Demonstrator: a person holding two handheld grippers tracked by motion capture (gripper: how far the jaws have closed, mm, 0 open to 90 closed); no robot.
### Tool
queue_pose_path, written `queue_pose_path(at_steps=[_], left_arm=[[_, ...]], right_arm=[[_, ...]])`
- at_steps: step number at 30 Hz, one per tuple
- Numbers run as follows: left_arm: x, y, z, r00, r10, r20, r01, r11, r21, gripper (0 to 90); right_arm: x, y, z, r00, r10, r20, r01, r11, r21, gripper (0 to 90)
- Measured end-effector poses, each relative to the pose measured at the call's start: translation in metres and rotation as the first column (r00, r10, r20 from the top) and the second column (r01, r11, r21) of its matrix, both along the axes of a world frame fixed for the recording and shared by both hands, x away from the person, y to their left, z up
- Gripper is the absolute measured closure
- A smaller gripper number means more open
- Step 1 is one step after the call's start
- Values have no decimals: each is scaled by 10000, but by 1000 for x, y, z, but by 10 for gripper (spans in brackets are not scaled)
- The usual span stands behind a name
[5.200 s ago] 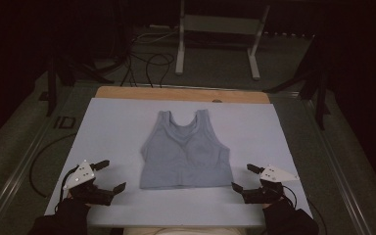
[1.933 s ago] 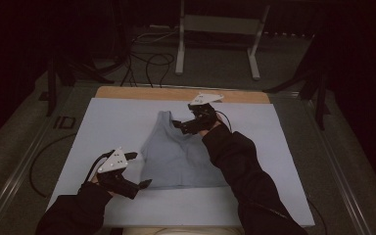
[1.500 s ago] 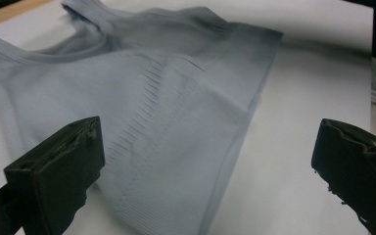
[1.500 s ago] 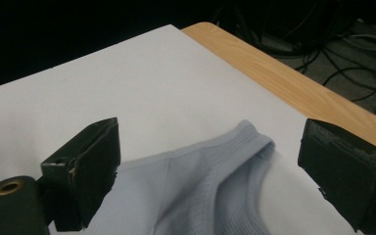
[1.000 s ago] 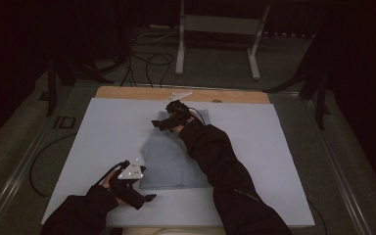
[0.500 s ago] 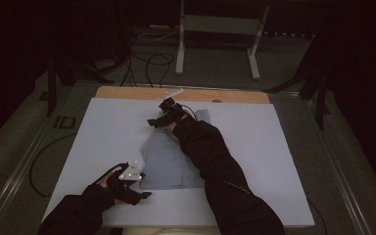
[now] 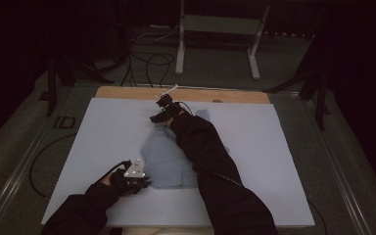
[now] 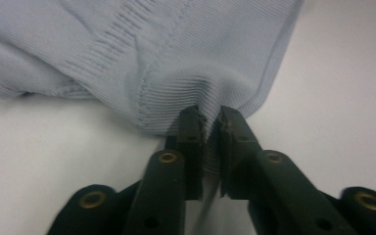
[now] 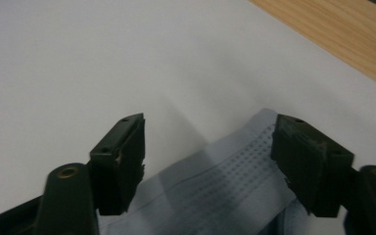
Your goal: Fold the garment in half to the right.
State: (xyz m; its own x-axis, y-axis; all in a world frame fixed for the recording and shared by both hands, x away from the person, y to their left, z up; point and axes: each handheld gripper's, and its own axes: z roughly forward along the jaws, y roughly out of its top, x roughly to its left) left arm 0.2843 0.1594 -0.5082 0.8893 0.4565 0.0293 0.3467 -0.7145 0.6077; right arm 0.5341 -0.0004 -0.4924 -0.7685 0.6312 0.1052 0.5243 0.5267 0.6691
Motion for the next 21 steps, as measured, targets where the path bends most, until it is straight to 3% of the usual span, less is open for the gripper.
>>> queue_pose_path(at_steps=[3, 6, 7, 11, 15, 21], left_arm=[[1, -2, 3, 10000, 79, -18, -79, 9999, -73, 836], [0, -2, 8, 9999, 154, -56, -155, 9996, -221, 840], [0, -2, 8, 9999, 154, -56, -155, 9996, -221, 840], [-1, -2, 9, 9999, 106, -41, -107, 9996, -249, 840], [-2, -1, 10, 9998, 175, -41, -176, 9992, -351, 840], [-3, -2, 10, 9997, 232, -77, -234, 9994, -262, 841]], right_arm=[[4, 2, -1, 9998, -176, -20, 175, 9998, -115, 327], [8, 7, -7, 9992, -401, 87, 406, 9959, -806, 405], [8, 7, -7, 9992, -401, 87, 406, 9959, -806, 405], [9, 11, -17, 9973, -516, 530, 610, 9787, -1958, 456], [9, 10, -21, 9971, -601, 457, 679, 9784, -1955, 482], [11, 6, -21, 9977, -466, 486, 556, 9773, -2046, 607]])
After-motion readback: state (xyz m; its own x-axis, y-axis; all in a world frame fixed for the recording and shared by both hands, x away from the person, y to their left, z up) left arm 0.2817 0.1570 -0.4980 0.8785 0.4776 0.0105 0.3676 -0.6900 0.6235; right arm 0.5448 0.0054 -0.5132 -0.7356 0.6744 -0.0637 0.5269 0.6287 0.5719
